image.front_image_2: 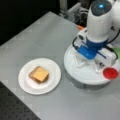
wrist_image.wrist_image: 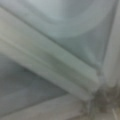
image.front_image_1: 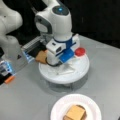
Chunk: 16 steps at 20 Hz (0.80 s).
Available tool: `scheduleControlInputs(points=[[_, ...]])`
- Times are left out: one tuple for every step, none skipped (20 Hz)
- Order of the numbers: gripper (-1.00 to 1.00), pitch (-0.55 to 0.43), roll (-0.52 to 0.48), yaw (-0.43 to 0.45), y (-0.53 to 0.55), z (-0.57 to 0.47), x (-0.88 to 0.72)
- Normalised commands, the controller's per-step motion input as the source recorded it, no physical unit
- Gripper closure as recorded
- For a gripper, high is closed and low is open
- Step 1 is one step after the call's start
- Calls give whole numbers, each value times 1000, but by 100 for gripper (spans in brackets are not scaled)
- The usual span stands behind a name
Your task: Ingredient selection for cheeseburger or sandwich
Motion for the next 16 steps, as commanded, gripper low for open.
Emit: scheduleControlInputs(points=[[-100,-91,54,-12,96,-62,-266],[-100,-91,54,-12,96,-62,-266],[-100,-91,54,-12,96,-62,-266],[-100,-91,54,-12,96,-62,-266],[-100,-91,54,-12,96,-62,-266],[-100,-91,54,-12,96,-62,-266],[-100,-91,54,-12,96,-62,-266],[-100,-91,54,-12,96,-62,-266],[-100,-91,54,-12,96,-62,-266],[-100,-91,54,-12,96,-62,-266],[-100,-91,54,-12,96,-62,-266],[-100,-91,54,-12,96,-62,-266],[-100,-91,54,-12,96,-62,-266],[-100,-91,54,-12,96,-62,-266],[-100,-91,54,-12,96,-62,-266],[-100,-91,54,-12,96,-62,-266]])
